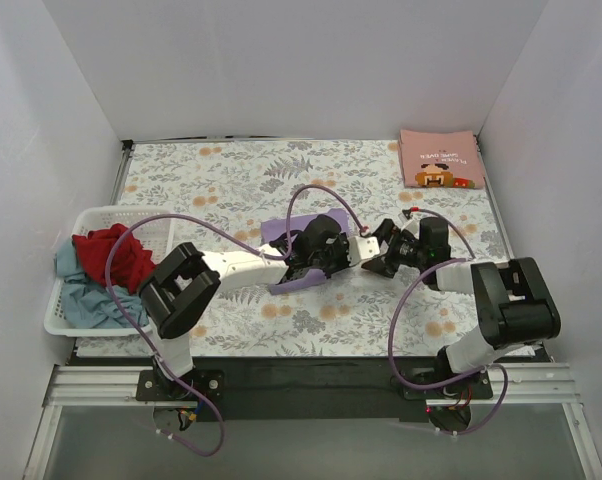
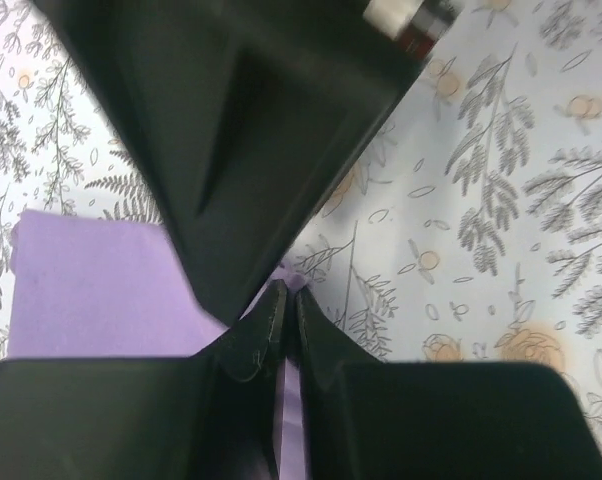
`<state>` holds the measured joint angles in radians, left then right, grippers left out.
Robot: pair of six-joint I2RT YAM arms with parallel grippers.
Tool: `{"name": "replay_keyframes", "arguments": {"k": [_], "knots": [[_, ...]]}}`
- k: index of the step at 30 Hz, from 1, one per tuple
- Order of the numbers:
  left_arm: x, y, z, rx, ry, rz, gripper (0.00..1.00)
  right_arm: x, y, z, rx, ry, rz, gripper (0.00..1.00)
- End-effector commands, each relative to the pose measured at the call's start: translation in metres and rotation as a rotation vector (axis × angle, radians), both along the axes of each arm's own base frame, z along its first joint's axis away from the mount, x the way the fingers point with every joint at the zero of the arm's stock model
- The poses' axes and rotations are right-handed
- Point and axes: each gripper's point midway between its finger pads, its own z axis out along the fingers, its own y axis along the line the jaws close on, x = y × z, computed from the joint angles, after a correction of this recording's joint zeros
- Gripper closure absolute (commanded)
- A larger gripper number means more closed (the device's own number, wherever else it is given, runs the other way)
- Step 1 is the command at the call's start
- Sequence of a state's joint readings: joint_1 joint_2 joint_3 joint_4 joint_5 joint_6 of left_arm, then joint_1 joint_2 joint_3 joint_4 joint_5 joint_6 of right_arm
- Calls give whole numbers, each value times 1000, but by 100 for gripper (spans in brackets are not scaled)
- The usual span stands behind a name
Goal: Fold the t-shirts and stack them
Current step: Neatly place the folded tshirt to the corner
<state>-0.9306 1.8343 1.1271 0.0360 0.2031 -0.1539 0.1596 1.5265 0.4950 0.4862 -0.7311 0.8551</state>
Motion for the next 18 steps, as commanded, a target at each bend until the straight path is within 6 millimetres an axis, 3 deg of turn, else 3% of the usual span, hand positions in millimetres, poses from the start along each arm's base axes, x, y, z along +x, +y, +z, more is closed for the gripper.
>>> {"name": "replay_keyframes", "arguments": {"k": [1,7,11,15,18], "knots": [[-13,-19,51,-138,12,-56,100,19,19,11,77,-24,-54,2],[-16,-18,65,-174,4,-67,100,43,29,-17,39,66,-135,2],[-16,-14,65,-175,21,-61,100,57,38,-24,50,98,-146,2],[-16,-11,62,-175,32,-52,100,79,44,-31,37,94,-175,28],[-16,-10,60,-173,41,-53,100,86,44,-42,17,104,-196,39]]}}
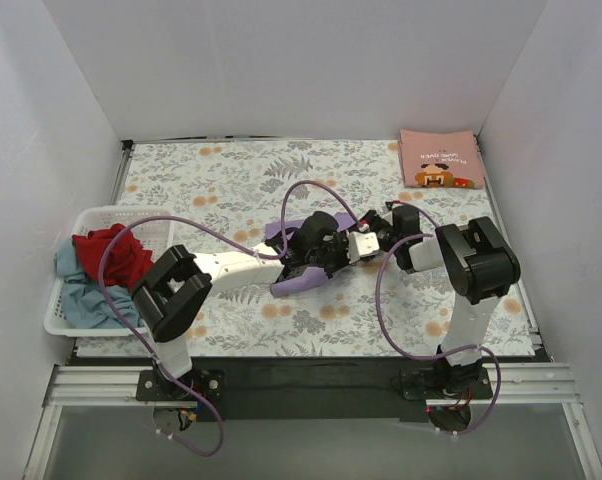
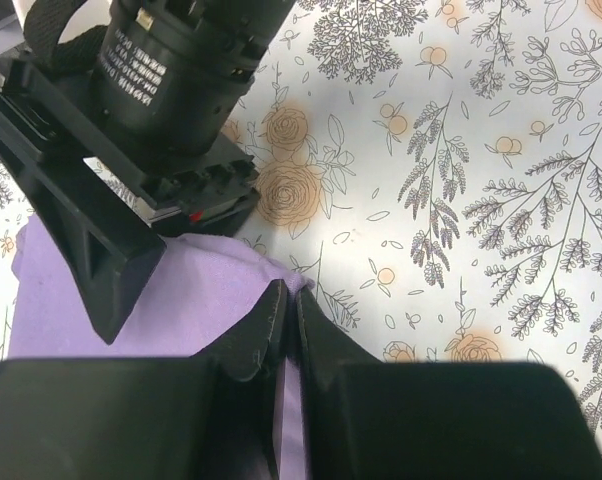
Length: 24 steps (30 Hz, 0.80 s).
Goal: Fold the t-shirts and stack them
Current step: Neatly place the folded tshirt to the corner
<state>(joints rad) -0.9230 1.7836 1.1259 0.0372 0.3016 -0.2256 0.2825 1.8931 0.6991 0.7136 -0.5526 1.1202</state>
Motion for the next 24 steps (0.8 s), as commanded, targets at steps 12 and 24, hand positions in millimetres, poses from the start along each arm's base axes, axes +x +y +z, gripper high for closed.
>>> {"name": "replay_keyframes", "arguments": {"k": [12,24], "knots": [[16,42,50,-33,225,199,38,69,-17,10,-400,-210,167,99],[-16,104,40,40,348,352,16,224,-115,51,-1029,-523,330,99]]}}
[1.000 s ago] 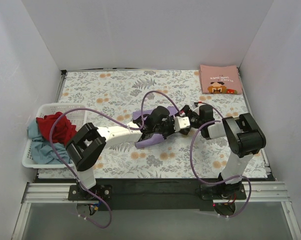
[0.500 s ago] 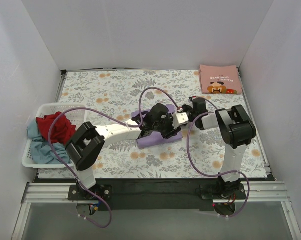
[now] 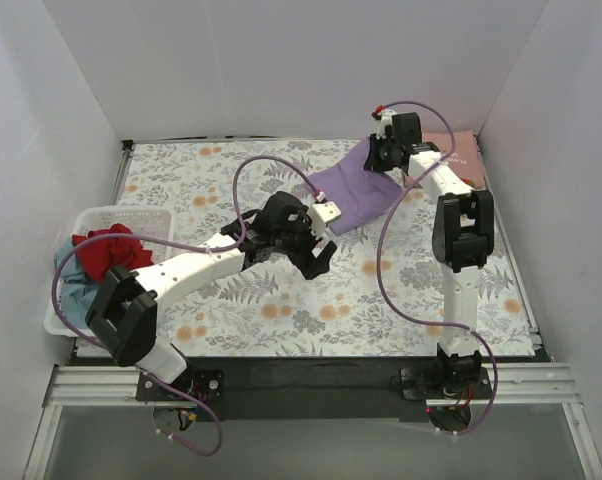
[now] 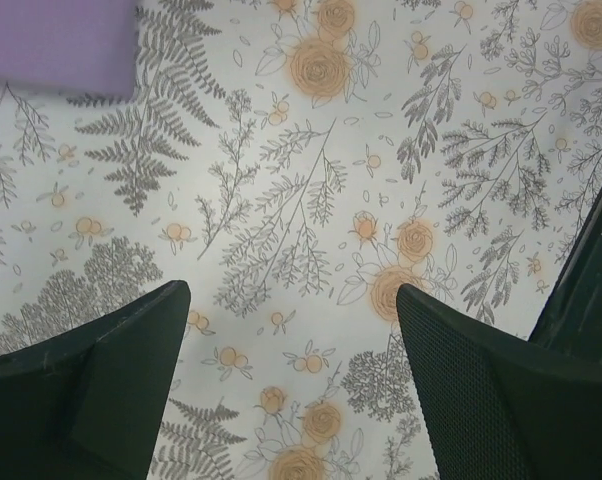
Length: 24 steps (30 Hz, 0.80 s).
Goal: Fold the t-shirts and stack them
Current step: Neatly place the folded tshirt to the corner
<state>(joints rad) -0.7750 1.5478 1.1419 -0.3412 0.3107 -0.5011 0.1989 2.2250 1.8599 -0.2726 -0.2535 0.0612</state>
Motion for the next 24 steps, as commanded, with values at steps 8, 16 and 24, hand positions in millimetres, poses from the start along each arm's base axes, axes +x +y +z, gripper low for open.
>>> {"name": "replay_keyframes", "arguments": {"k": [8,16,24], "knots": [[-28,44,-9,29,47,90,15,66,-74,62,-392,-247,-9,99],[-31,51,-11,25,35,102,14,75,-93,130,-486,-413,-73,99],[-29,55,-11,37,13,107,14,80,-103,167,-565,-519,-82,99]]}}
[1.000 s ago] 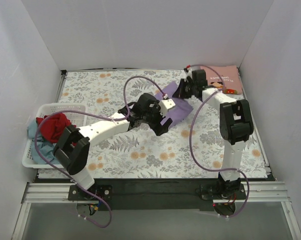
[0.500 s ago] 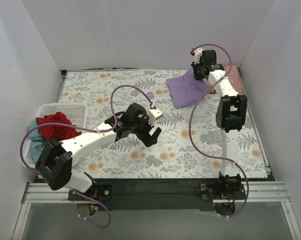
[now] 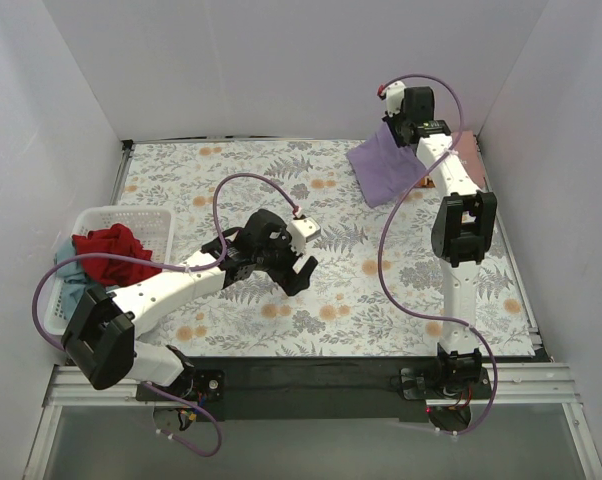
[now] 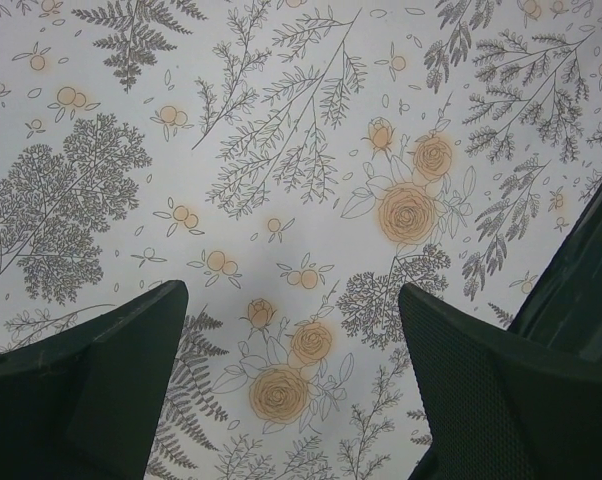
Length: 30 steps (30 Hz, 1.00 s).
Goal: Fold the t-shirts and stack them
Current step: Neatly place the folded tshirt to the corner
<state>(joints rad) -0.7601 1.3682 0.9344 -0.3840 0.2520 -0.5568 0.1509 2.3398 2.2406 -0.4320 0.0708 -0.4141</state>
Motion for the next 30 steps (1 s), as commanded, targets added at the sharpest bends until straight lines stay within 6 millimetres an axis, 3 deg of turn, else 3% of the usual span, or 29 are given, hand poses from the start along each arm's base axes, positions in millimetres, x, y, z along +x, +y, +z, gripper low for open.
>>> {"name": "replay_keyframes", "arguments": {"k": [1,11,26,30], "knots": [[5,4,13,-18,-52,14,14,11,-10,108,-44,-259,-5,99],[4,5,8,-8,-44,12,13,11,-17,150,-82,-363,-19,99],[6,6,8,3,-59,8,13,-1,-24,177,-114,-404,-12,99],[6,5,7,5,-56,4,13,0,-29,170,-126,-388,-3,99]]}}
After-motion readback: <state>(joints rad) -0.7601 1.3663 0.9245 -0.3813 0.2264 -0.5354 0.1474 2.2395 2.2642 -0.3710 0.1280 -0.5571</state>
